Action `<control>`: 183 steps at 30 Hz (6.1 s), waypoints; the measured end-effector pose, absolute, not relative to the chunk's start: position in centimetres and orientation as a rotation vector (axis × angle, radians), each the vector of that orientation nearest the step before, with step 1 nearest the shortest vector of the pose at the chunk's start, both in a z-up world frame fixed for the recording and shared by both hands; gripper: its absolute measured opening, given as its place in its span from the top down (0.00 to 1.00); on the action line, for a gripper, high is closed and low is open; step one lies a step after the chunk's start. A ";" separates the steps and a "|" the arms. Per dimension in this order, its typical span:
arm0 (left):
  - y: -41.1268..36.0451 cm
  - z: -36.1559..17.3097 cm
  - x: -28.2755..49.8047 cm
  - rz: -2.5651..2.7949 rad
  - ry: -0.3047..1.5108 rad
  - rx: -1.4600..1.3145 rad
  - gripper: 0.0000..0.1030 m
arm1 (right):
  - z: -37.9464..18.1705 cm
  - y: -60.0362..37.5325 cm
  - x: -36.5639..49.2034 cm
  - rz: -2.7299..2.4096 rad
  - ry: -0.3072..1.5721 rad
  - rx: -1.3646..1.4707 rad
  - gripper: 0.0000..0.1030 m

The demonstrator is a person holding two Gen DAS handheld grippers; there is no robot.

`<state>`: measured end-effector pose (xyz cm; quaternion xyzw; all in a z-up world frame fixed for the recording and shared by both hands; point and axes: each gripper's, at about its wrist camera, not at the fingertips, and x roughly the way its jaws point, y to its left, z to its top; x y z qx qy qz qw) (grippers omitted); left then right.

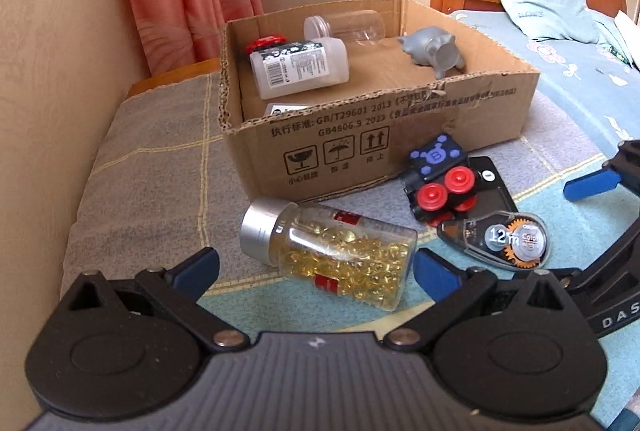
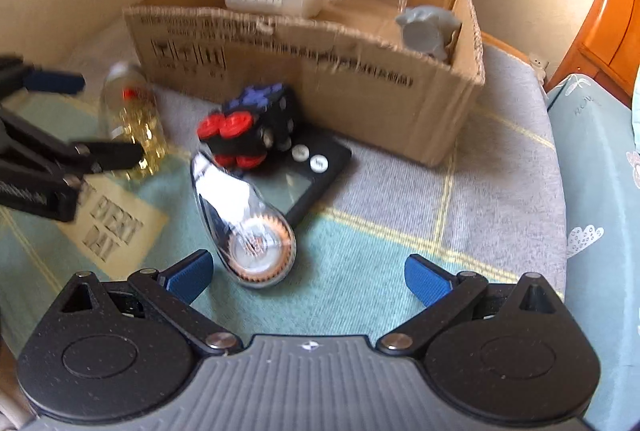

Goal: Organize rigid objects
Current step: 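Move the left gripper toward the gold capsule jar while the right gripper moves toward the correction tape, then position the right gripper around the correction tape while the left gripper lines up on the capsule jar, then close the left gripper on the capsule jar while the right gripper closes on the tape, then carry the capsule jar and tape into the box and open both grippers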

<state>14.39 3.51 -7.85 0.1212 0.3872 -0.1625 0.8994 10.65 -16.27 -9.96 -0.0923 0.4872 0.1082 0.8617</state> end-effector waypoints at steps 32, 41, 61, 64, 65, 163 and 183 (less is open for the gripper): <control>5.8 -5.1 12.6 -0.383 0.746 0.225 0.01 | -8.2 -11.9 12.3 0.312 0.931 -0.225 0.00; 6.9 -5.3 12.5 -0.380 0.758 0.212 0.01 | -9.5 -10.4 13.6 0.235 0.935 -0.256 0.00; 5.5 -8.5 13.1 -0.428 0.853 0.347 0.01 | -9.7 -18.4 10.7 0.188 1.019 -0.134 0.00; 5.3 -8.7 13.2 -0.443 0.858 0.353 0.01 | -9.5 -20.2 10.5 0.139 1.032 -0.114 0.00; 5.2 -8.8 13.3 -0.448 0.861 0.355 0.01 | -9.5 -20.9 10.6 0.120 1.037 -0.100 0.00; 0.9 2.3 22.3 -0.558 0.703 0.277 0.10 | -2.4 -18.6 20.6 0.269 0.810 -0.109 0.10; -8.1 1.1 27.8 -0.576 0.707 0.373 0.08 | -2.3 -21.5 16.6 0.162 0.774 -0.065 0.00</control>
